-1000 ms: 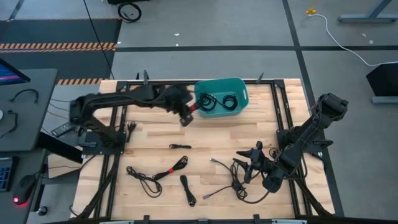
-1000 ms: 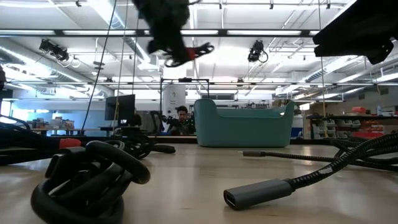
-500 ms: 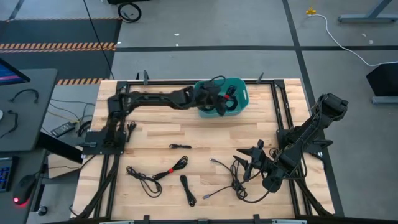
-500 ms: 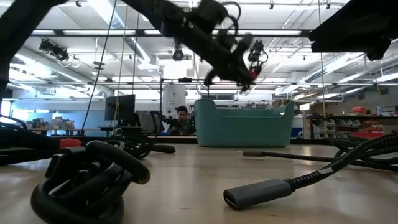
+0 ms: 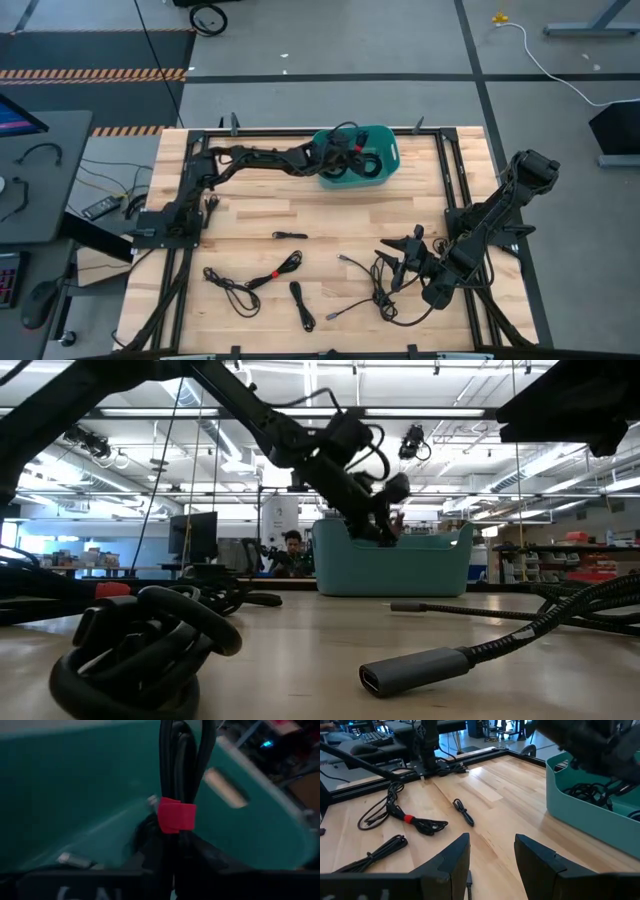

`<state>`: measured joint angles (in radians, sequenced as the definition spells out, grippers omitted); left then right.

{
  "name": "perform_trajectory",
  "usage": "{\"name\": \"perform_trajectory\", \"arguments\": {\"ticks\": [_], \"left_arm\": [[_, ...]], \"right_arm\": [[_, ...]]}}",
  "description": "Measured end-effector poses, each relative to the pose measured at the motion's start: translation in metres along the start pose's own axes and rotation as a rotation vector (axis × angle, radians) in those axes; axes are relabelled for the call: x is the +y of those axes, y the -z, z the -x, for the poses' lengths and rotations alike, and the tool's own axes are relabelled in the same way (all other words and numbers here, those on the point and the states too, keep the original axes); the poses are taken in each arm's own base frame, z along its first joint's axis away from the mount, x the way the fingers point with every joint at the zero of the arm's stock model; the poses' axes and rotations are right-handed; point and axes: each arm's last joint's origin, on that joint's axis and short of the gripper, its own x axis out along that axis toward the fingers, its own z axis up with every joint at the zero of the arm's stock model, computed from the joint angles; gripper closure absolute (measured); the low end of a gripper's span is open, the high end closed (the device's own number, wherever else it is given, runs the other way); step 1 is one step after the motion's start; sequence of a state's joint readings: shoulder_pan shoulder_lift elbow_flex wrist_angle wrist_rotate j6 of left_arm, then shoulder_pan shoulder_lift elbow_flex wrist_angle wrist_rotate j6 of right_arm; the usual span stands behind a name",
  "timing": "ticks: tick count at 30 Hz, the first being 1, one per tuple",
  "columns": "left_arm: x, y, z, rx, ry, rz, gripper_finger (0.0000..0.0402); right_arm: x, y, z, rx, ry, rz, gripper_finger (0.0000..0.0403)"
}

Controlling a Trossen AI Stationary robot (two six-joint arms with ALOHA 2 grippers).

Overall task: Pick and place USB-C Cables
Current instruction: Put the black charger cable into the blue bin

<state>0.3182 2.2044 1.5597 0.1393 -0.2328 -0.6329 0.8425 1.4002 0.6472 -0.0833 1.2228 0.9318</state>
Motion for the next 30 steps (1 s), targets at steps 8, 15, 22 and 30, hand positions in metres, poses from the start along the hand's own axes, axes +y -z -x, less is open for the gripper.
{"name": "perform_trajectory", "arguments": {"ticks": [8,15,22,30], "left_arm": [[0.002,0.003,-0.003,0.012,0.008,-0.013,0.0222],[0.008,-0.016,0.003,0.093,0.161,-0.049,0.0157],[-0.029,-0.04,0.065,0.157,0.249,-0.325,0.016],[-0.072,-0.015,0.165,0.253,-0.058,-0.734,0.0195]], "right_arm": [[0.0,-0.001,0.0,-0.008,0.003,-0.007,0.0243],[0.0,-0.001,0.0,-0.008,0.003,-0.007,0.0243],[0.0,-0.001,0.0,-0.008,0.003,-0.007,0.0243],[0.001,0.001,-0.002,0.064,-0.043,-0.05,0.0243]]}}
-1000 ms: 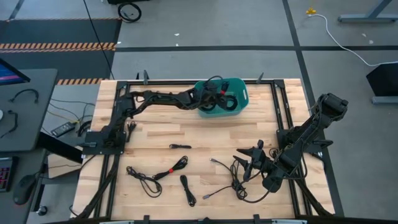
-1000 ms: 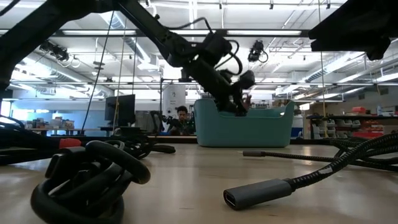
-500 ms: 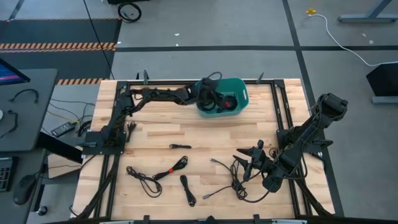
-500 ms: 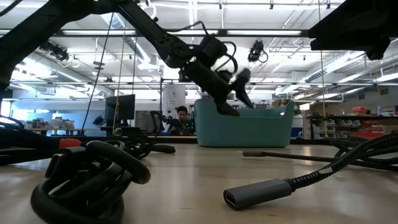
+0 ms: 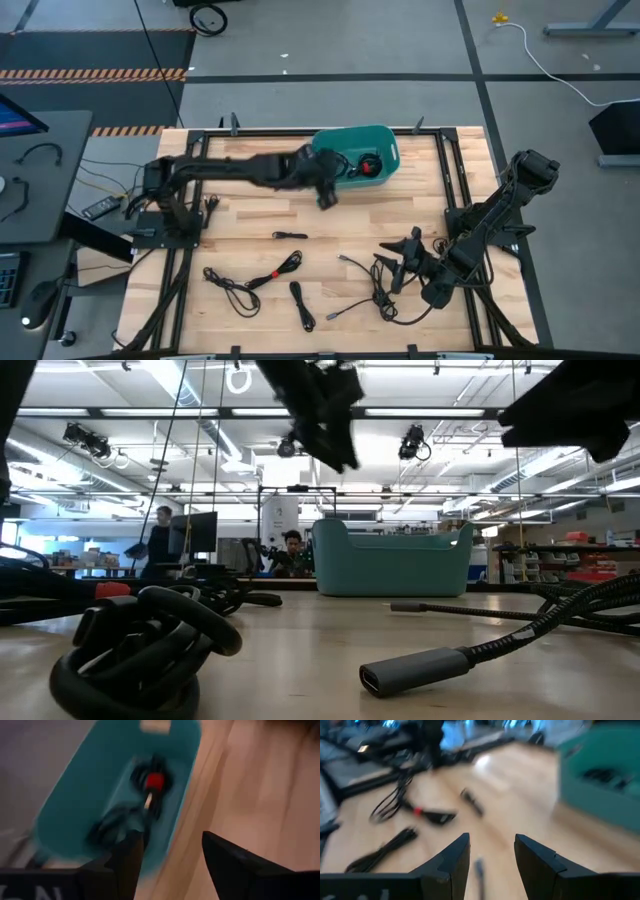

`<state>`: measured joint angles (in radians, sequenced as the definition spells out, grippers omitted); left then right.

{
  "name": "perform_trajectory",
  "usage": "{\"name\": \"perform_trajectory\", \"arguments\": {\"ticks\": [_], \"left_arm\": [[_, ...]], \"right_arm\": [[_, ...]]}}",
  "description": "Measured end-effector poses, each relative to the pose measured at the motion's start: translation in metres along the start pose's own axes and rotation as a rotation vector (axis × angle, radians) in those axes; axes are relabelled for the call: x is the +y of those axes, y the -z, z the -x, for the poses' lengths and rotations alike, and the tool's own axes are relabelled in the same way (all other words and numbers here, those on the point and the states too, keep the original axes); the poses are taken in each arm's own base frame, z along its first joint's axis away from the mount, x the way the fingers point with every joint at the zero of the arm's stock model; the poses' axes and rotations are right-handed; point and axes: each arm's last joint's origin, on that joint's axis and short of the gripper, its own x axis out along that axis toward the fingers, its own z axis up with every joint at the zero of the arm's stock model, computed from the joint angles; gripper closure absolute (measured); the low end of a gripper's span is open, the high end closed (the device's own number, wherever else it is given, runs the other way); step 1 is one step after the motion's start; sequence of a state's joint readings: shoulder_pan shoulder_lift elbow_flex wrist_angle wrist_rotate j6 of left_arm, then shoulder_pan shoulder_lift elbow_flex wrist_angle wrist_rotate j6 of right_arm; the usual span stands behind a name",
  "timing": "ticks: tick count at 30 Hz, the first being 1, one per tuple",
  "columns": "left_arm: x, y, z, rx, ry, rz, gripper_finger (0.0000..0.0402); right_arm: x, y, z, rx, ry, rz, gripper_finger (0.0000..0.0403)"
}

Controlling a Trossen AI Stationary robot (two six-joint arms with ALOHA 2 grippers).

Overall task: Pick and place USB-C Cables
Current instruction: Put the black charger cable into the blue bin

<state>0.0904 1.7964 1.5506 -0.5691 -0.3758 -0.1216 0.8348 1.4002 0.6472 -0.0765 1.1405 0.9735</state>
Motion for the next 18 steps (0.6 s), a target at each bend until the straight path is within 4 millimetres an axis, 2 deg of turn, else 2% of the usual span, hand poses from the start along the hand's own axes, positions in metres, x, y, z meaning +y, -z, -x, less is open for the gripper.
{"name": "perform_trajectory", "arguments": {"ticks": [3,6,13,18], "left_arm": [[-0.019,0.025,0.015,0.061,-0.094,-0.035,0.0207],[-0.031,0.06,0.016,0.13,-0.087,0.004,0.0219],[-0.044,0.14,0.014,0.18,-0.065,0.199,0.0246],[-0.05,0.181,0.013,0.168,-0.056,0.26,0.0259]], "right_arm": [[0.001,0.002,-0.004,0.139,-0.077,-0.004,0.0243],[0.0,0.002,-0.012,0.265,-0.139,0.0,0.0243],[0.015,-0.023,-0.026,0.547,-0.271,-0.173,0.0239],[0.023,-0.032,-0.027,0.76,-0.205,-0.265,0.0208]]}}
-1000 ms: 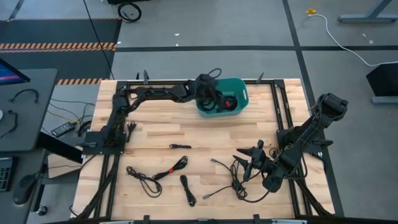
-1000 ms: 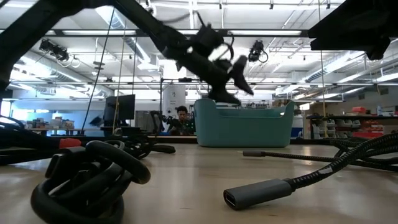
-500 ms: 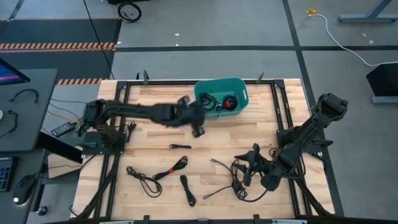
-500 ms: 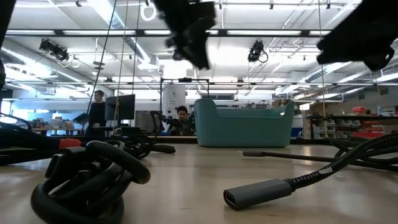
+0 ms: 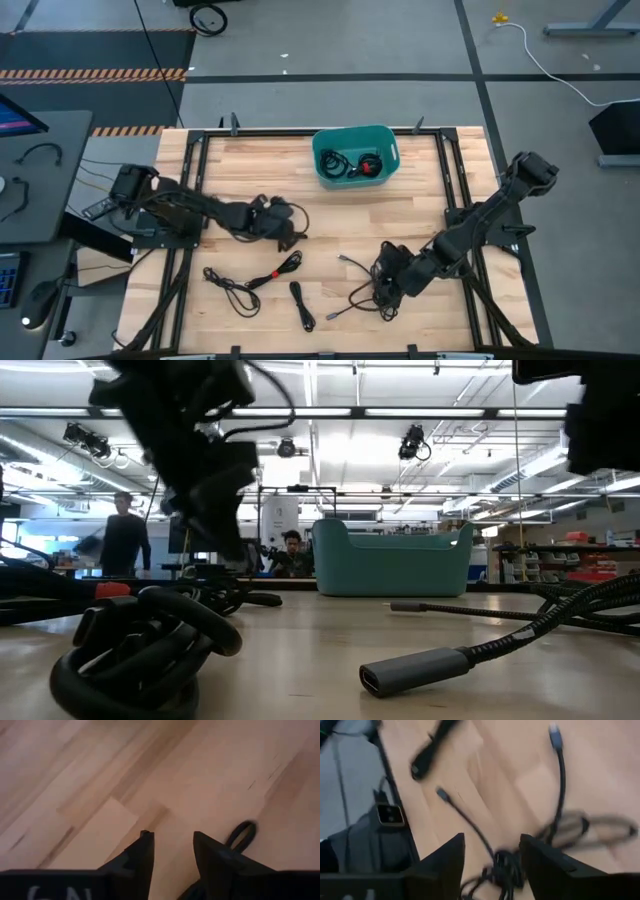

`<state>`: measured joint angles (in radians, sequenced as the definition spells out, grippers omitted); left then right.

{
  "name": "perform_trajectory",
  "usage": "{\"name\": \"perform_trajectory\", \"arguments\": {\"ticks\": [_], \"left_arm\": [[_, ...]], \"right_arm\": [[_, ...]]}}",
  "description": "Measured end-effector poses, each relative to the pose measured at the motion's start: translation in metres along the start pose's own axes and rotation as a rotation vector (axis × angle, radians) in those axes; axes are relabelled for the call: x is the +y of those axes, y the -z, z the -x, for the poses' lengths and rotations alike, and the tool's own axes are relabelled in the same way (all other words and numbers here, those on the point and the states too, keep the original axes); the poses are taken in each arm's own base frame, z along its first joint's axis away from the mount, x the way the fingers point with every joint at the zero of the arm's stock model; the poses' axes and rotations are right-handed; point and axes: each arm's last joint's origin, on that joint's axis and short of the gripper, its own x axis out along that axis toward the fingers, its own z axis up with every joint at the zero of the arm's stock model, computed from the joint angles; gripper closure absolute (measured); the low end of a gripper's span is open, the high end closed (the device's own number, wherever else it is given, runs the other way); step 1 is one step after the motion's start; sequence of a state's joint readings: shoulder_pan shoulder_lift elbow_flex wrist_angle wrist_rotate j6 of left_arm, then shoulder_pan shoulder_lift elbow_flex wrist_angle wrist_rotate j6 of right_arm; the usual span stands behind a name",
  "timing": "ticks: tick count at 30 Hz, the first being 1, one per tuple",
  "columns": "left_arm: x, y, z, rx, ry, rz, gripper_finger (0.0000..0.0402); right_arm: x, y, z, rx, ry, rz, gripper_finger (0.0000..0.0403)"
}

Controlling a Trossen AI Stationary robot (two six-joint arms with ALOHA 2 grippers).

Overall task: Pick and place USB-C Cables
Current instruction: Put the black charger cable into the blue bin

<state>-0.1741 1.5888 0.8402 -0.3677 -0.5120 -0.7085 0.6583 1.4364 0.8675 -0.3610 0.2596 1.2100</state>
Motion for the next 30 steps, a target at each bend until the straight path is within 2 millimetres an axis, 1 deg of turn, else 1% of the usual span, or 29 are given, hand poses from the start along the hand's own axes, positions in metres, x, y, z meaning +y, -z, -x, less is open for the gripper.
{"name": "perform_trajectory", "arguments": {"ticks": [2,7,10,13,16,18,20,23,26,28,30], "left_arm": [[0.003,0.012,-0.003,-0.002,-0.002,0.002,0.0259],[0.006,0.027,-0.009,-0.028,0.011,0.008,0.026],[0.009,0.031,-0.012,-0.058,0.006,0.012,0.026],[0.01,0.033,-0.014,-0.095,-0.003,0.015,0.026],[0.01,0.033,-0.015,-0.107,0.003,0.008,0.0261],[0.009,0.032,-0.014,-0.115,0.008,-0.005,0.0264],[0.008,0.03,-0.014,-0.129,0.019,-0.009,0.0267],[0.007,0.028,-0.014,-0.145,0.031,-0.017,0.0269],[0.006,0.028,-0.014,-0.151,0.033,-0.015,0.0269],[0.006,0.028,-0.014,-0.151,0.033,-0.015,0.0269],[0.006,0.028,-0.014,-0.151,0.032,-0.015,0.0269]], "right_arm": [[0.003,0.0,0.0,0.071,0.044,-0.062,0.0191],[0.007,0.002,-0.007,0.198,0.184,-0.247,0.0162],[0.008,0.007,-0.019,0.248,0.271,-0.331,0.0156],[0.008,0.011,-0.035,0.279,0.329,-0.387,0.0157],[0.009,0.014,-0.053,0.284,0.343,-0.402,0.0164],[0.011,0.014,-0.064,0.286,0.319,-0.413,0.0172],[0.01,0.016,-0.075,0.293,0.312,-0.42,0.0186],[0.01,0.019,-0.089,0.291,0.301,-0.423,0.0219],[0.008,0.023,-0.101,0.294,0.306,-0.41,0.0267],[0.008,0.025,-0.104,0.294,0.303,-0.396,0.0306],[0.009,0.027,-0.103,0.284,0.302,-0.38,0.0343]]}}
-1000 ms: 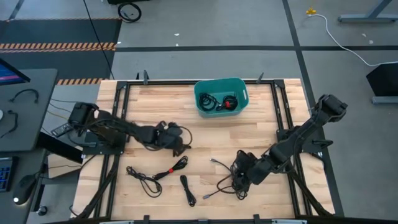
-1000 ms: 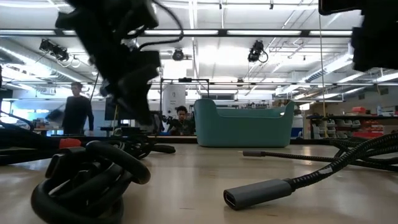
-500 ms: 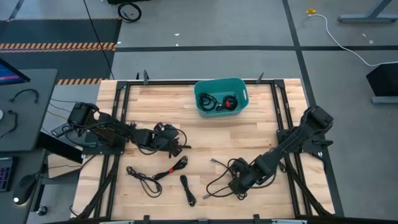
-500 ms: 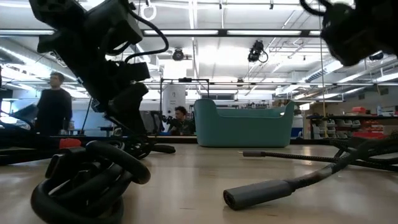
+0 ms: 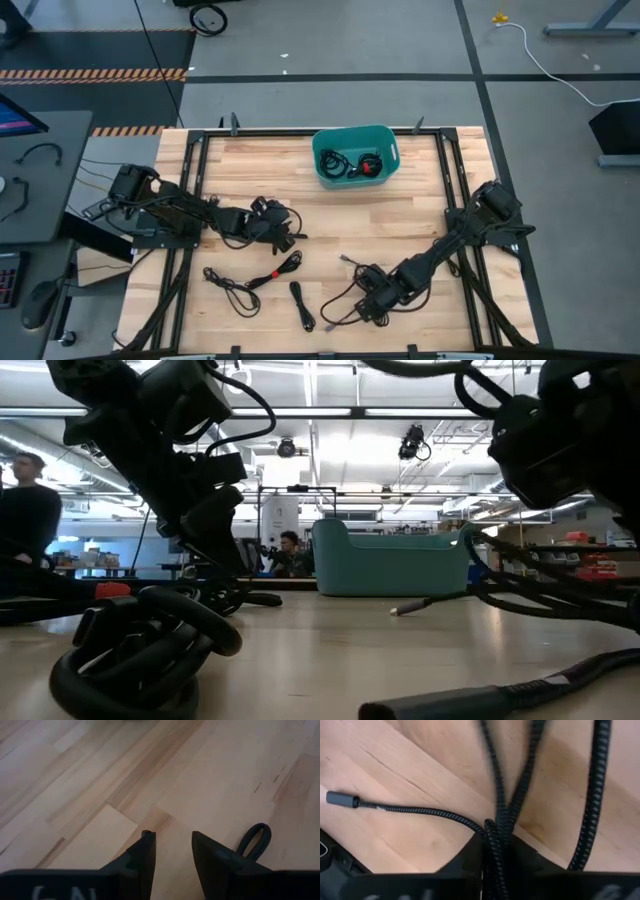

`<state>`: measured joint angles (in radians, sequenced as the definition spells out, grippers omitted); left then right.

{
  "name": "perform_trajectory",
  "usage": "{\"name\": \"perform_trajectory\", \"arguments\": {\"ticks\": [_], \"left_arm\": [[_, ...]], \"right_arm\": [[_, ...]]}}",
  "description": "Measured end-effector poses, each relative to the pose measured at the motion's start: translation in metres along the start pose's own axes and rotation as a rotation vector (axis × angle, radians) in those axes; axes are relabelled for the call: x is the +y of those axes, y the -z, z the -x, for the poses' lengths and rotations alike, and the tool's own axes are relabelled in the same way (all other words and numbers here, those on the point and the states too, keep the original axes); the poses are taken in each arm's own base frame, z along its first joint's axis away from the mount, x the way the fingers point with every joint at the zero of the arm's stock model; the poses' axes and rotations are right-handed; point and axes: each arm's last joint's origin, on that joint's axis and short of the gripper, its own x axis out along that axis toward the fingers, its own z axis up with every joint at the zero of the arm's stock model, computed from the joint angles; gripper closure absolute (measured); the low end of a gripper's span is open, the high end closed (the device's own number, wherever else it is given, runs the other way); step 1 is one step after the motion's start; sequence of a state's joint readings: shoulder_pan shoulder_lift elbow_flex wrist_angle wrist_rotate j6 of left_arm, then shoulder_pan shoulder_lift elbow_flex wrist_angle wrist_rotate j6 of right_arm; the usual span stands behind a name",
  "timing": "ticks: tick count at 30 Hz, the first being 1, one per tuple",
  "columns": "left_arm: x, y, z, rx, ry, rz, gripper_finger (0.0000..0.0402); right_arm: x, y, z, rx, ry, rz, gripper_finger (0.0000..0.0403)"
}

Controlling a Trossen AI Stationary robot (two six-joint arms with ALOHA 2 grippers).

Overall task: Pick and place USB-C Cables
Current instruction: Put the black charger cable into the blue bin

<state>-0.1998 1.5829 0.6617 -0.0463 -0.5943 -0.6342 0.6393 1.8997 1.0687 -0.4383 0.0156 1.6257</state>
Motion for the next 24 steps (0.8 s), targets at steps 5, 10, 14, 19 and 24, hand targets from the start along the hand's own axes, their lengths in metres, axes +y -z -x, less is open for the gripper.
{"name": "perform_trajectory", "arguments": {"ticks": [5,10,14,19,24], "left_arm": [[0.0,0.0,0.0,0.004,0.006,0.0,0.0269],[0.0,0.0,0.0,0.004,0.006,0.008,0.0269],[0.0,0.0,0.0,0.004,0.007,0.008,0.0269],[-0.001,0.0,0.0,0.002,0.008,0.01,0.0269],[0.0,-0.001,0.0,-0.003,0.009,0.016,0.0269]], "right_arm": [[-0.005,-0.001,0.017,-0.035,0.011,0.036,0.035],[-0.014,-0.008,0.053,-0.099,0.047,0.055,0.035],[-0.025,-0.021,0.087,-0.196,0.071,0.074,0.035],[-0.047,-0.056,0.14,-0.369,0.076,0.078,0.035],[-0.078,-0.107,0.188,-0.619,0.142,0.091,0.035]]}}
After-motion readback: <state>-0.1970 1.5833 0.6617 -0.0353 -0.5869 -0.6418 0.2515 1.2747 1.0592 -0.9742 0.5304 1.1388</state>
